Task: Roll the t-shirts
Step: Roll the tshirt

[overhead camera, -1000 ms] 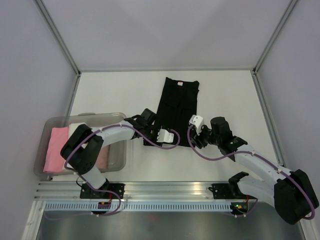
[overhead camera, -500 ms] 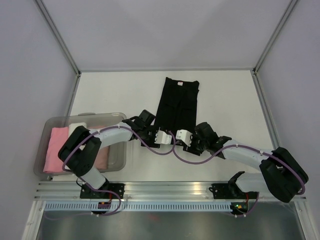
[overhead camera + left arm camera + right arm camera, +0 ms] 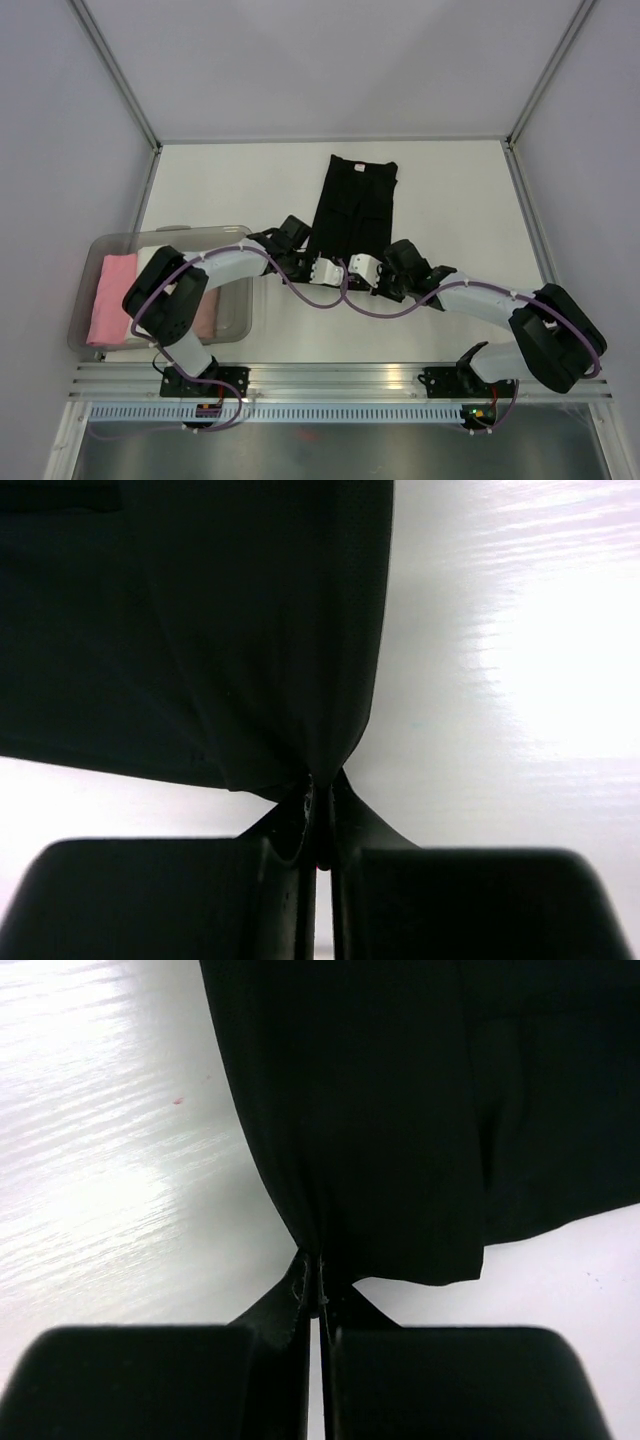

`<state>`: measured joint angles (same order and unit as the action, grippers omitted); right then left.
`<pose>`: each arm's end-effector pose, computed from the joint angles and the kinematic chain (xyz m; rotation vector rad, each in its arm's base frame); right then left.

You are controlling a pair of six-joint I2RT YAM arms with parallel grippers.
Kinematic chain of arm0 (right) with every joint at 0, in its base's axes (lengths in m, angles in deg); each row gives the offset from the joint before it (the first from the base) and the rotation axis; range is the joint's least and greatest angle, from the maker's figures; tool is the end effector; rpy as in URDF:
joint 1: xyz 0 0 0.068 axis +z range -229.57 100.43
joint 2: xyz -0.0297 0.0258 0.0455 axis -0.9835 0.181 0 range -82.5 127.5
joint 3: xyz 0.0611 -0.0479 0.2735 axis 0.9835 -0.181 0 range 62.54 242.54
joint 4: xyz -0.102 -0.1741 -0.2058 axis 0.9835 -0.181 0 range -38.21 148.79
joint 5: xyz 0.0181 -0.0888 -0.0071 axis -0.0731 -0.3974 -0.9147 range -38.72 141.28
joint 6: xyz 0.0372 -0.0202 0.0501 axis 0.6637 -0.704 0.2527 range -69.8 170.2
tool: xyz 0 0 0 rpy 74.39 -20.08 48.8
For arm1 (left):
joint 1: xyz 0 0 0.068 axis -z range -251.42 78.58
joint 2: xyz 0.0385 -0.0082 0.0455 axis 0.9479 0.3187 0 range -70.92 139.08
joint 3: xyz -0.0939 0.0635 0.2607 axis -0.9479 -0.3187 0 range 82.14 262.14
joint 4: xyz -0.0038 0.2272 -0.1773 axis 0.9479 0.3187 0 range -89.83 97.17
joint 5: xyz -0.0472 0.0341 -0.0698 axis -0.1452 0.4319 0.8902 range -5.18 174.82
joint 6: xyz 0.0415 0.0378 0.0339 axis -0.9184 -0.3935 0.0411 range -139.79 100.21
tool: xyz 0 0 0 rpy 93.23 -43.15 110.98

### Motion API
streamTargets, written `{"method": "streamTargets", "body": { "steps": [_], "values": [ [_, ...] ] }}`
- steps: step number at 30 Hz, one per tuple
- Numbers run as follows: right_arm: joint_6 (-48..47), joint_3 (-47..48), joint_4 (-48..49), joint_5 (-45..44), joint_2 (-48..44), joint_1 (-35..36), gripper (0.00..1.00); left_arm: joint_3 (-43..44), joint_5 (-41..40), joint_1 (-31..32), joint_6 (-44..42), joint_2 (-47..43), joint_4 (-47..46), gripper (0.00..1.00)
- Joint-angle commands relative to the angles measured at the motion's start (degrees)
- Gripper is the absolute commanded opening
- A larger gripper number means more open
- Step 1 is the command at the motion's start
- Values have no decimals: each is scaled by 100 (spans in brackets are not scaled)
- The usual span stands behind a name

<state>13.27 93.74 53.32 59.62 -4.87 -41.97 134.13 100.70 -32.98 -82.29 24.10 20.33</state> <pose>0.2092 0.1706 0.1278 -1.5461 1.9294 0.1852 0.2582 -0.2229 0.1353 2.0759 1.6004 -0.2272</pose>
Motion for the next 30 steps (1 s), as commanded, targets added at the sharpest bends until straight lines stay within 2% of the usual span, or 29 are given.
{"method": "streamTargets", "body": {
  "steps": [1,8,11,15,19,22,30],
  "values": [
    [-227,404,-777,632,-176,-42,0,399,651,-117,19,-71,933,2],
    [-737,1264,-3341,2740,-283,-359,1,988,1672,-354,-411,-151,2901,2],
    [-894,1441,-3906,3120,-134,-377,1,1207,2164,-451,-561,-107,3484,4],
    [-624,1556,-3751,3200,59,-630,0,1717,2902,-915,-351,147,4074,6],
    [-72,1486,-2849,3288,279,-1044,0,2112,2929,-1092,-105,517,4048,6],
    [377,1459,-2294,3148,490,-1343,0,2429,3000,-1154,246,877,4048,12],
    [1100,1591,-1571,2629,947,-1677,5,2939,2789,-1418,827,1563,3890,18]
  ]
}}
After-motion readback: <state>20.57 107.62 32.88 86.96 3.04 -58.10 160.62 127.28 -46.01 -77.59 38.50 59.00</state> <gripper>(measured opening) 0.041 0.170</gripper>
